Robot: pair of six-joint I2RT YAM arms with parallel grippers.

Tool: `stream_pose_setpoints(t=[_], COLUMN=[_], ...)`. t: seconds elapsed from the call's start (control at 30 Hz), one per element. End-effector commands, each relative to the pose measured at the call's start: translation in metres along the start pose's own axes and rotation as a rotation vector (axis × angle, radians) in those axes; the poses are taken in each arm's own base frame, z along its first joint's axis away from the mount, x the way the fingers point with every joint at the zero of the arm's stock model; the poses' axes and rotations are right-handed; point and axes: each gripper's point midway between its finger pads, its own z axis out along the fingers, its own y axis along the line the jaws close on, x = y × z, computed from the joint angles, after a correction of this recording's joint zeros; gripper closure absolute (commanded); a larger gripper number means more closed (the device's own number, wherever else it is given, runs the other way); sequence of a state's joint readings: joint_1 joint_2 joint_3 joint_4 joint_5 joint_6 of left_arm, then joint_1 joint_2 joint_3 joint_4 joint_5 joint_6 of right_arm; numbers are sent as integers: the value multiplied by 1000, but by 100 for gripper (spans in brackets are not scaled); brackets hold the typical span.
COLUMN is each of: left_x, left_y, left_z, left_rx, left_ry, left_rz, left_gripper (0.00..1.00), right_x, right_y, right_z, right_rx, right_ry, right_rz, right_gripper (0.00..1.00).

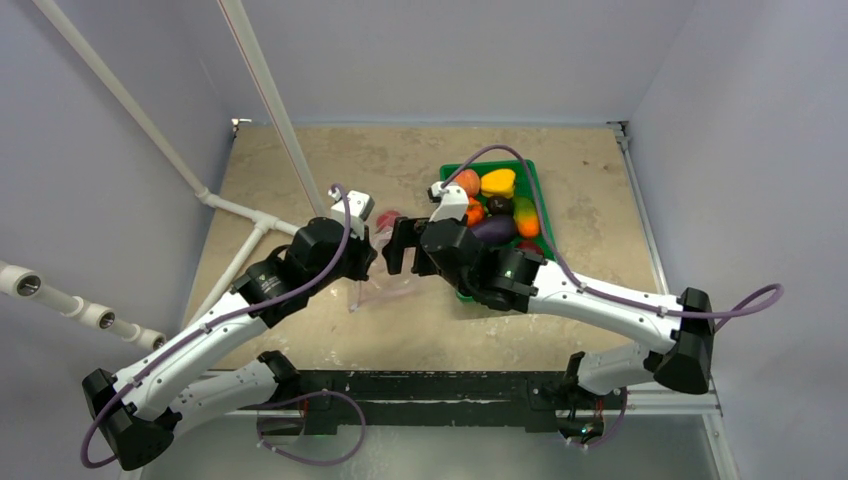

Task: Place the food in the zip-top bag and seal the zipper
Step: Place the fake vegetable in the zipper food storage bag.

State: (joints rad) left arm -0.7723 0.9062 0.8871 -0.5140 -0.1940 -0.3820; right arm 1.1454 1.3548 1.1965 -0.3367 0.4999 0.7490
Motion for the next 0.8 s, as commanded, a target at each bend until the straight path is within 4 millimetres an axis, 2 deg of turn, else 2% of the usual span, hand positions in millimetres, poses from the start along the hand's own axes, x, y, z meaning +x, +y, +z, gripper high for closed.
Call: stream_pose_setpoints(t=[0.0,0.27,0.4,0.57,0.77], left_x=[-10,-11,-10,-10,-10], left_y=[-4,-4,-4,-4,-4], left_z=[-1,-2,-1,-1,-2], left_rx=[20,19,19,18,18], left_ry=[-41,-43,-38,-40,-42], left_rz=[-13,-13,-11,-11,-11], left_gripper=[100,100,100,100,100], right_x=[-33,-50,-51,-42,-14], right_y=[-10,-79,-115,-158,-200], right_z=[-22,-17,-12,2,16], right_rx=[75,287,412,546,712], right_ry=[-72,-68,-78,-51,8], right_rz=[55,77,89,109,114], right_gripper=[3,7,7,4,3])
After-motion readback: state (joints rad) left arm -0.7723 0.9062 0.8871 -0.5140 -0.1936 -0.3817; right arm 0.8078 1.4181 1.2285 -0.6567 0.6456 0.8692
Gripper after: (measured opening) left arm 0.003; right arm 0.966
